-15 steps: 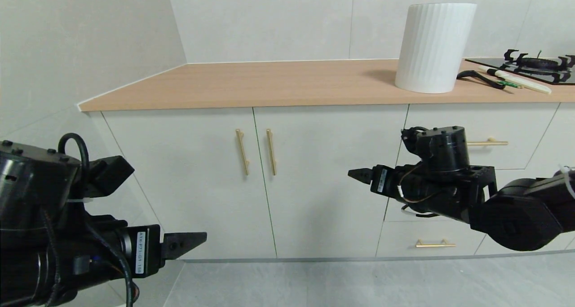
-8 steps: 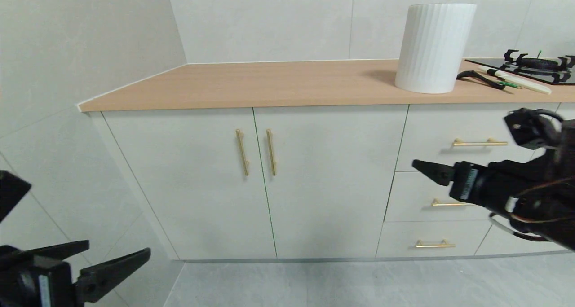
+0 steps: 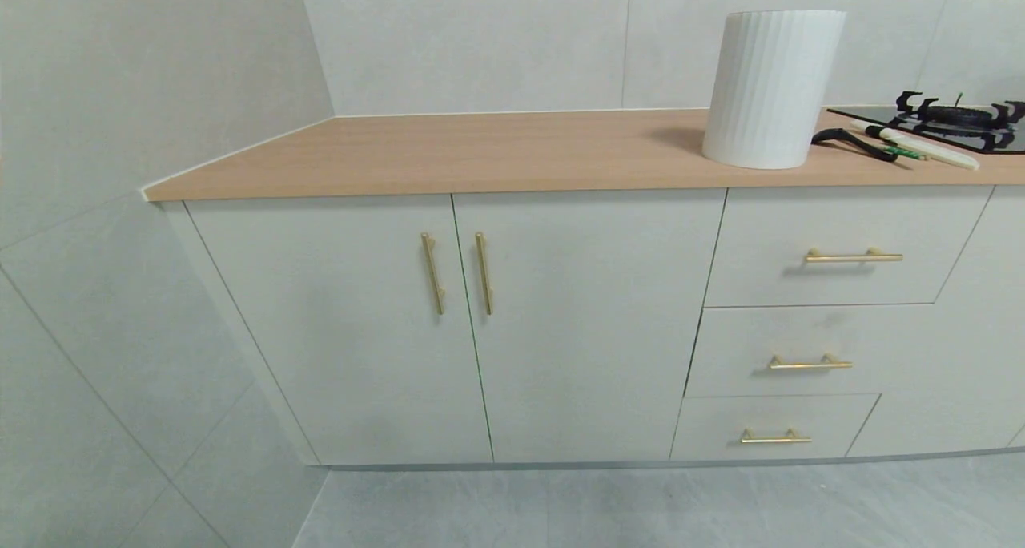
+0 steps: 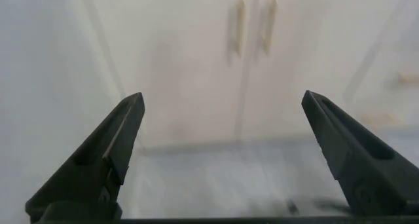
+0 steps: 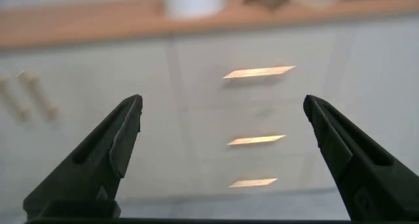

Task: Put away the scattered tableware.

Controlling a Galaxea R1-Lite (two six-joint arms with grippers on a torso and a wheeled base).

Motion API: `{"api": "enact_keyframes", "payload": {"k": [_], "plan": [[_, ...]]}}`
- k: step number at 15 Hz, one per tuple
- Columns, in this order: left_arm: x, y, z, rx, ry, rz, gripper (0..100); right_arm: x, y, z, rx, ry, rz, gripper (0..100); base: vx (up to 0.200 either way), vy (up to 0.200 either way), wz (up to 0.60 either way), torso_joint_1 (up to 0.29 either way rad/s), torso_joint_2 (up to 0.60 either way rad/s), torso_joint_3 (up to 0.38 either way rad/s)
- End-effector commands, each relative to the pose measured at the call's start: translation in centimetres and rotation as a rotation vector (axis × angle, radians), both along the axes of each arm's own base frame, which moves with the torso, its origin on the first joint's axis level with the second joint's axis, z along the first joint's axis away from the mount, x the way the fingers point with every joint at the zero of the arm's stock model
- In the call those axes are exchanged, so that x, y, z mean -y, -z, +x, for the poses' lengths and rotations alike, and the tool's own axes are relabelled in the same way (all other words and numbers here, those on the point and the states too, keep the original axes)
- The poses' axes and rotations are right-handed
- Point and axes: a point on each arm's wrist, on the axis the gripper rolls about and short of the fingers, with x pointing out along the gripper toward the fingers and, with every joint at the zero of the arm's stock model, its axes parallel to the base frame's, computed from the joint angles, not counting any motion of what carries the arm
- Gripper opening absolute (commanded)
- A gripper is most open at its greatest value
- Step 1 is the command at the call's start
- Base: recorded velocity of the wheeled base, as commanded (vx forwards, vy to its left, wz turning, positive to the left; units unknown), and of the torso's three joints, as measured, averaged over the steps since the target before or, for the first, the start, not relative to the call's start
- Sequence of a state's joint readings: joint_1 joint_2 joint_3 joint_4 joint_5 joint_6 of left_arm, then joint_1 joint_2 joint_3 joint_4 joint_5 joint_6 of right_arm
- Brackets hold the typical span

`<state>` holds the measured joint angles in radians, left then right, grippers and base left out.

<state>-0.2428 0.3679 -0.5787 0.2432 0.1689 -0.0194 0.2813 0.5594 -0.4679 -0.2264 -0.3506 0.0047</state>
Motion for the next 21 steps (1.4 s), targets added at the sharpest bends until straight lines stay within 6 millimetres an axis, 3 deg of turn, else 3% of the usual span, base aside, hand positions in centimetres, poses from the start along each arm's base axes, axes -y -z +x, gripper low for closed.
{"api": "enact_keyframes", "payload": {"k": [1, 3, 7, 8, 10, 12, 14, 21], "plan": [[-0.6, 1.0, -4.2, 0.193, -0.071, 0.007, 100, 1.5, 1.6, -7.6, 0.184, 0.15, -0.051, 100, 0.0, 0.0, 0.0, 0.0, 0.0, 0.0], [-0.3, 2.0, -5.4, 0.229, -0.131, 0.024, 100, 1.5, 2.9, -9.6, 0.154, 0.196, -0.061, 100, 0.0, 0.0, 0.0, 0.0, 0.0, 0.0], [0.5, 3.4, -6.6, 0.277, -0.226, 0.042, 100, 1.1, 3.6, -10.6, 0.181, 0.275, 0.0, 100, 0.0, 0.0, 0.0, 0.0, 0.0, 0.0], [0.6, 4.2, -6.2, 0.249, -0.238, 0.071, 100, 0.7, 4.9, -11.3, 0.2, 0.27, -0.01, 100, 0.0, 0.0, 0.0, 0.0, 0.0, 0.0], [0.6, 5.3, -5.4, 0.2, -0.236, 0.075, 100, 0.7, 7.1, -9.7, 0.11, 0.254, -0.002, 100, 0.0, 0.0, 0.0, 0.0, 0.0, 0.0], [0.6, 7.6, -3.8, 0.116, -0.234, 0.094, 100, 0.5, 10.6, -7.3, -0.004, 0.164, -0.021, 100, 0.0, 0.0, 0.0, 0.0, 0.0, 0.0], [0.6, 9.6, -2.2, 0.108, -0.233, 0.097, 100, 0.3, 14.0, -5.3, 0.002, 0.082, -0.035, 100, 0.0, 0.0, 0.0, 0.0, 0.0, 0.0], [0.7, 13.6, -0.2, 0.067, -0.152, 0.108, 100, 0.1, 15.6, -5.1, -0.13, -0.026, -0.051, 100, 0.0, 0.0, 0.0, 0.0, 0.0, 0.0]]}}
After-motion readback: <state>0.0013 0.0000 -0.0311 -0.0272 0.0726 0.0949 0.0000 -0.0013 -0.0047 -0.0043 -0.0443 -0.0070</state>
